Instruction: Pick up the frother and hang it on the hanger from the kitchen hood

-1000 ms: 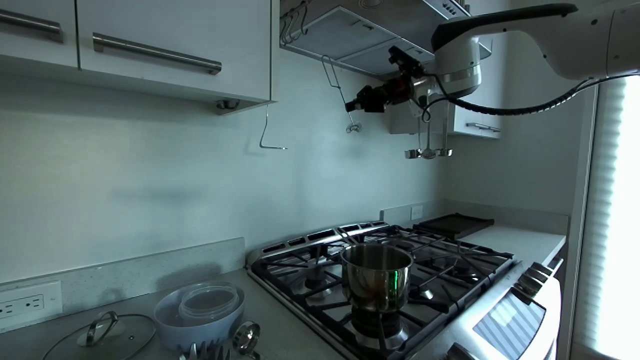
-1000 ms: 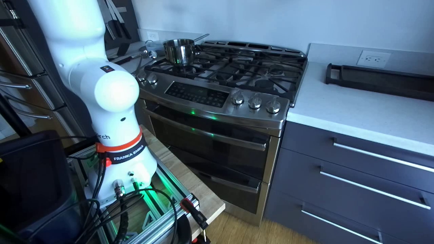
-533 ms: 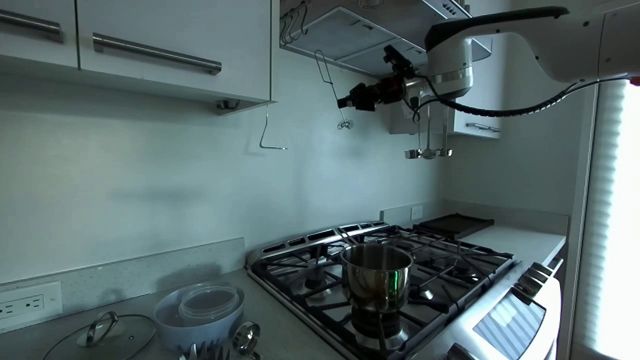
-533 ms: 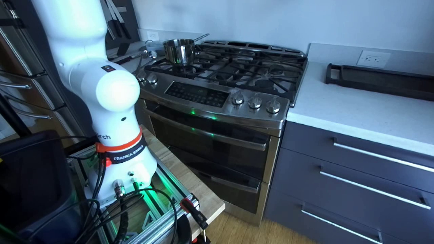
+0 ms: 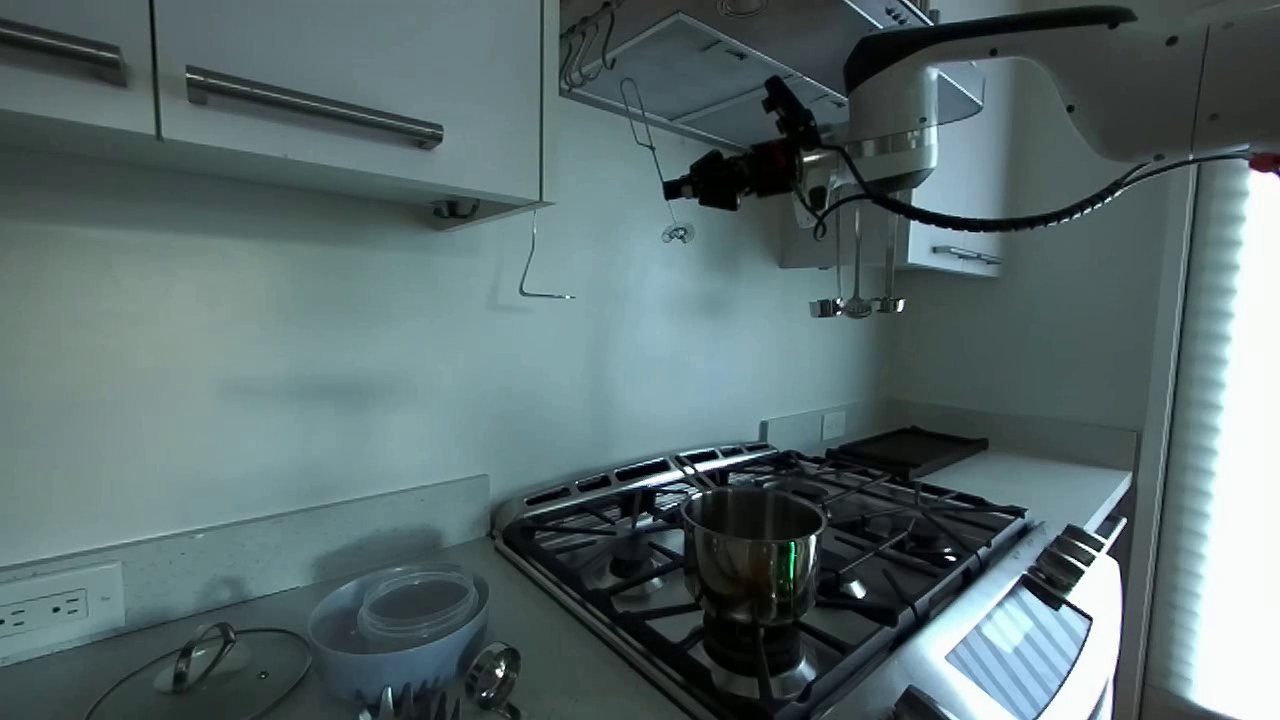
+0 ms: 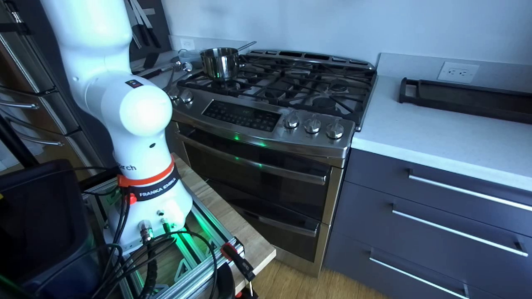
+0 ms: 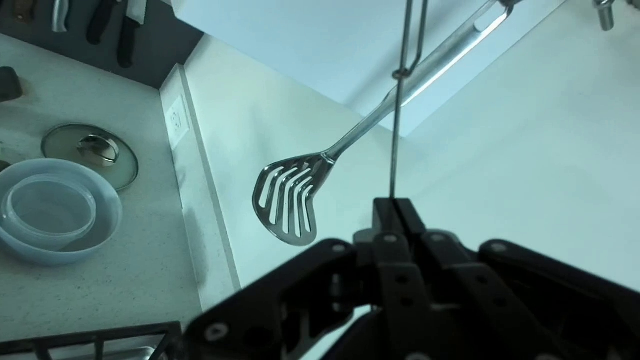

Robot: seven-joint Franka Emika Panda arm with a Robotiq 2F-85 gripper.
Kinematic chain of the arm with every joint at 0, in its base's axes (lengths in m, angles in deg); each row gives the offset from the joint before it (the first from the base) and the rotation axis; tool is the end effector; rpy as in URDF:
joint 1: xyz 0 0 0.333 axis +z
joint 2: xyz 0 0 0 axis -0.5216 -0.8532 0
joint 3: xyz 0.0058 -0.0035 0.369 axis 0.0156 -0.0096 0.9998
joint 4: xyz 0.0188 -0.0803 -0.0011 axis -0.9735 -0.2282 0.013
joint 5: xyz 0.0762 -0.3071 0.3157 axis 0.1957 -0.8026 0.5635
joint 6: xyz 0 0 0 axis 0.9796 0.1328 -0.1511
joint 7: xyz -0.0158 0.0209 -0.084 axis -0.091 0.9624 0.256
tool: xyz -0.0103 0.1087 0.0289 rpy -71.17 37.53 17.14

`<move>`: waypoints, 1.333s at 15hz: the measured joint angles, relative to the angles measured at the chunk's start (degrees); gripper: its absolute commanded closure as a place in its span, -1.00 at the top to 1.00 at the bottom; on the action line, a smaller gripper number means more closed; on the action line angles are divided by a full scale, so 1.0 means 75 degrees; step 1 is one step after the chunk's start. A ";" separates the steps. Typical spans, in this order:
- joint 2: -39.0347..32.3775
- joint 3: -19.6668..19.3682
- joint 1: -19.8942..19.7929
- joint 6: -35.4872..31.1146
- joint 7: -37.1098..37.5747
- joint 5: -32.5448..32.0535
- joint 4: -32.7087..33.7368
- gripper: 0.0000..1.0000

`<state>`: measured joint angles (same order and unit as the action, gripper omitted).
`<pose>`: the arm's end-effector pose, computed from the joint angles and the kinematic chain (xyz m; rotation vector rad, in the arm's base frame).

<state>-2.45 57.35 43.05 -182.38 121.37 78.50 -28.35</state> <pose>0.6166 0.2865 0.8037 -1.5056 0.9857 0.2926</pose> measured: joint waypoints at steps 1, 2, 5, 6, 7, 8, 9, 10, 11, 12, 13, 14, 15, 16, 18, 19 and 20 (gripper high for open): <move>-0.0006 0.0014 0.0016 -0.0015 -0.0058 0.0007 0.0040 -0.98; -0.0014 0.0024 0.0032 -0.0046 -0.0117 0.0024 0.0080 -0.98; -0.0049 0.0039 0.0075 -0.0153 -0.0319 0.0140 0.0184 -0.98; -0.0069 0.0040 0.0085 -0.0158 -0.0379 0.0186 0.0230 -0.98; -0.0092 0.0041 0.0093 -0.0160 -0.0437 0.0232 0.0277 -0.98; -0.0111 0.0045 0.0095 -0.0160 -0.0498 0.0270 0.0316 -0.98; -0.0120 0.0050 0.0097 -0.0160 -0.0565 0.0302 0.0338 -0.98; -0.0127 0.0053 0.0098 -0.0161 -0.0618 0.0324 0.0356 -0.98; -0.0136 0.0055 0.0100 -0.0161 -0.0664 0.0348 0.0378 -0.98; -0.0148 0.0057 0.0104 -0.0161 -0.0703 0.0358 0.0407 -0.98; -0.0163 0.0059 0.0108 -0.0161 -0.0729 0.0359 0.0434 -0.98; -0.0177 0.0059 0.0116 -0.0163 -0.0757 0.0359 0.0456 -0.98; -0.0192 0.0059 0.0126 -0.0169 -0.0788 0.0359 0.0472 -0.98; -0.0207 0.0060 0.0136 -0.0173 -0.0819 0.0359 0.0486 -0.98; -0.0239 0.0062 0.0158 -0.0201 -0.0880 0.0358 0.0518 -0.98; -0.0254 0.0066 0.0167 -0.0244 -0.0903 0.0358 0.0528 -0.98; -0.0268 0.0073 0.0176 -0.0291 -0.0920 0.0358 0.0537 -0.98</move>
<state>-4.47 57.90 44.38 -184.56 114.46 81.18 -24.32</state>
